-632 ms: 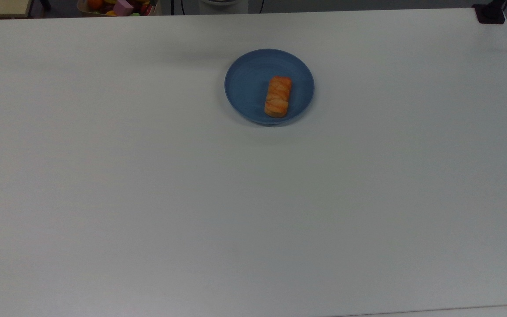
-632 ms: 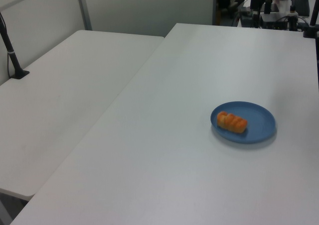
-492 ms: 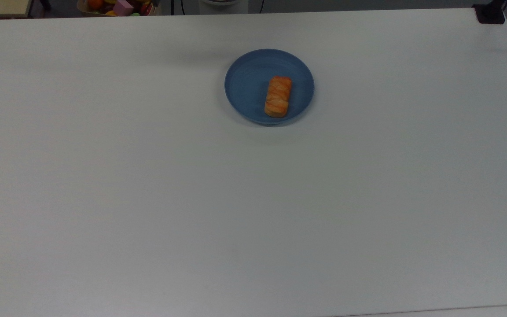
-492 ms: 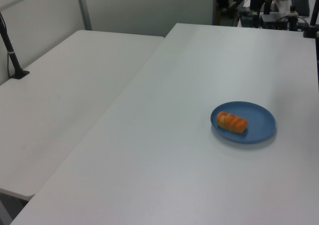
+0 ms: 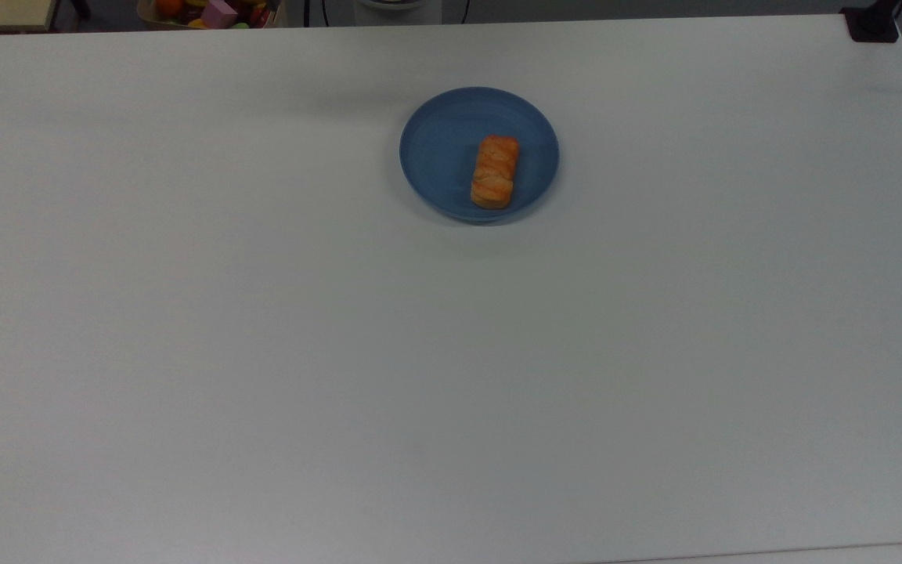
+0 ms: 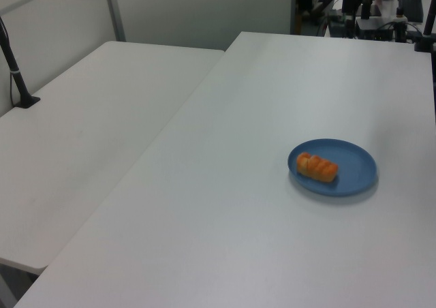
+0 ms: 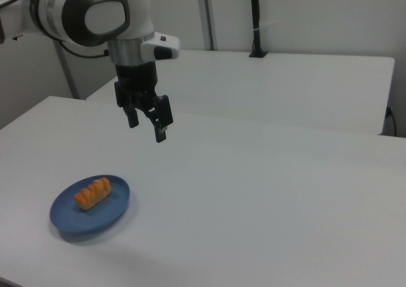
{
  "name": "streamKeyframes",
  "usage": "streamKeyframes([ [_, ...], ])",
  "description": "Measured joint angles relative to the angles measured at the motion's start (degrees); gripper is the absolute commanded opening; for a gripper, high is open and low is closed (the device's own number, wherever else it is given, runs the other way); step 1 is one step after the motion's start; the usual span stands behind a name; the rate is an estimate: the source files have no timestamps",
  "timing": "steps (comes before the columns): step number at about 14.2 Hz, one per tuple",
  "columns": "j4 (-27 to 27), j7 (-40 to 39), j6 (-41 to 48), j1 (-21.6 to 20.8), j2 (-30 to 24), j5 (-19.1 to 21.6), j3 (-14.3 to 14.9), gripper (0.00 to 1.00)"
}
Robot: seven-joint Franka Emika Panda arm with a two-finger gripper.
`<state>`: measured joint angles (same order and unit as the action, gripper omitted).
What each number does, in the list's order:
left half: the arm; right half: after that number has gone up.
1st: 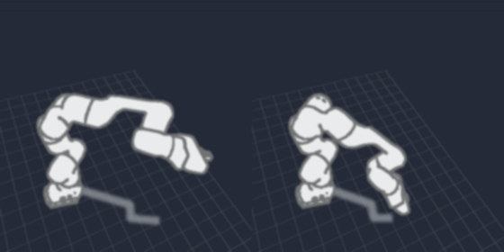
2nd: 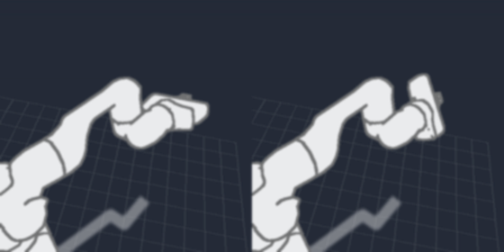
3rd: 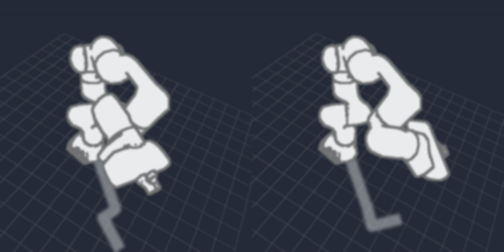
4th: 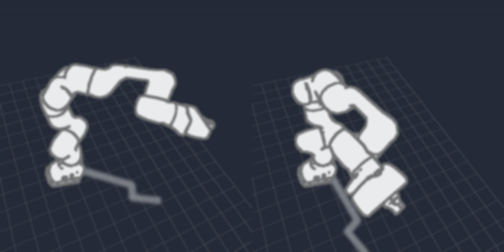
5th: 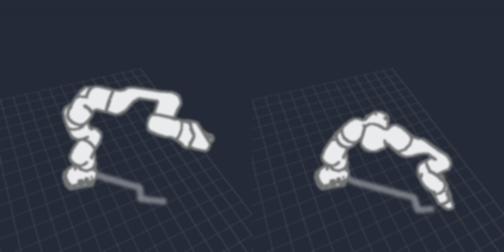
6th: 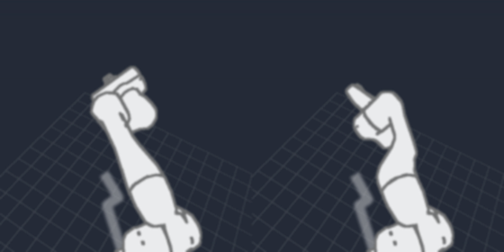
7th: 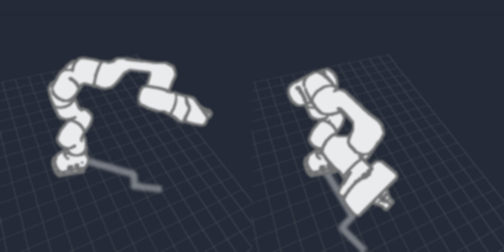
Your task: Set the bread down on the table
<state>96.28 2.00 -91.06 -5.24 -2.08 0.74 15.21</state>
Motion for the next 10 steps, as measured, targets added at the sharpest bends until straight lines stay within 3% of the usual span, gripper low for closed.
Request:
streamKeyframes([
  [5, -0.20, 0.00, 0.00, -0.74, 0.00, 0.48, -0.69, 1.00],
  [10, -0.18, 2.54, 0.01, -8.68, 0.03, 1.06, -2.04, 1.00],
])
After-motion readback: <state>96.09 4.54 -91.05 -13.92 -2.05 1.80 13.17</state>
